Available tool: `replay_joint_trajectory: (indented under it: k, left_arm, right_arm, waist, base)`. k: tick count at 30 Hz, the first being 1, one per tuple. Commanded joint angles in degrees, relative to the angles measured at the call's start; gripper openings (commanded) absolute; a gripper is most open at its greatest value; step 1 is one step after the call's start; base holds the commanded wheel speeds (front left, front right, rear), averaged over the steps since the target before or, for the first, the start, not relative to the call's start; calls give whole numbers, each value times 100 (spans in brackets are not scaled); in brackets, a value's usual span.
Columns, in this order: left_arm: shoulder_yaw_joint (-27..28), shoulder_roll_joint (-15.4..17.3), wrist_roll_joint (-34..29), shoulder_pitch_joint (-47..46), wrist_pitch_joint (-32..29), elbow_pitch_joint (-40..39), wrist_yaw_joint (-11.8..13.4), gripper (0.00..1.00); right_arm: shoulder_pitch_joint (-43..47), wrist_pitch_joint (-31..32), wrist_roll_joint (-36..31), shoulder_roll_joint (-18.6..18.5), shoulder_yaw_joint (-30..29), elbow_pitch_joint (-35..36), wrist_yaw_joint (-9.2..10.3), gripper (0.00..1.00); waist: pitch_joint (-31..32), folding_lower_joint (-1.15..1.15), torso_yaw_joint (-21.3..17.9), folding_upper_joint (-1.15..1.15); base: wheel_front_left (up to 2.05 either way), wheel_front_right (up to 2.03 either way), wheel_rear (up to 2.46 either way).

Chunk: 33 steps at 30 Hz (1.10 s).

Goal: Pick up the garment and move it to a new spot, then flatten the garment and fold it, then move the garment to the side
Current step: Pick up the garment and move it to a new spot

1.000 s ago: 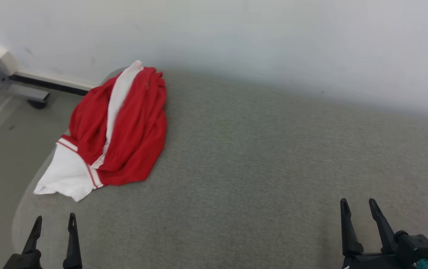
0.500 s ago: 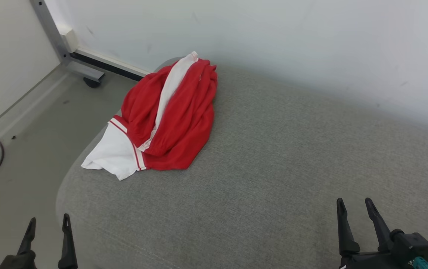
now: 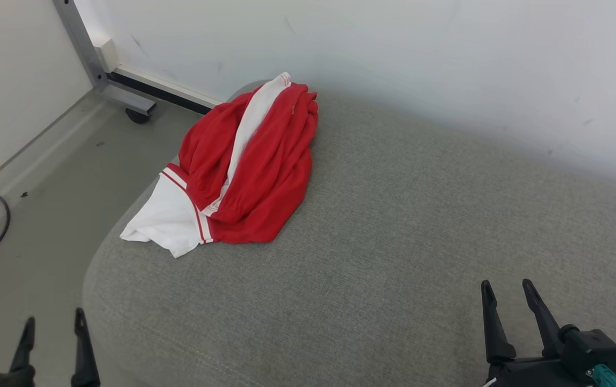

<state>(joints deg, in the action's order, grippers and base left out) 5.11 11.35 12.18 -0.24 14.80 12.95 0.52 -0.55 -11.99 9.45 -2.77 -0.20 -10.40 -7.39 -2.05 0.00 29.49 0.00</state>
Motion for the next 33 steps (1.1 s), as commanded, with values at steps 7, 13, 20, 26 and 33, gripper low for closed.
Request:
replay_joint_trajectory:
  k: [7, 13, 20, 26, 33]
  left_arm:
    - [344, 236, 356, -684, 40, -15, -93, 100]
    - [620, 668, 634, -1590, 19, 103, -271, 100]
    - [703, 1201, 916, -2768, -151, 455, -517, 100]
    - [705, 1716, 1181, -3620, -325, 1006, -693, 100]
    - [468, 2263, 1462, -4273, -599, 1817, -789, 100]
  right_arm:
    - [-201, 89, -193, -18, -99, 178, -18, 100]
    - [-410, 158, -346, -20, -198, 389, -18, 100]
    - [-597, 137, -402, -19, -389, 698, -18, 100]
    - [-669, 9, -306, -16, -484, 818, -18, 100]
    - [-698, -94, -243, -14, -498, 946, -18, 100]
  waist:
    - [-429, 0, -589, 0]
    - [-972, 0, -1266, 0]
    - [-1661, 0, -1978, 0]
    - [-2053, 0, -2481, 0]
    - [-2337, 0, -2839, 0]
  base:
    - [0, 0, 0]
    - [0, 0, 0]
    - [0, 0, 0]
    - [0, 0, 0]
    - [0, 0, 0]
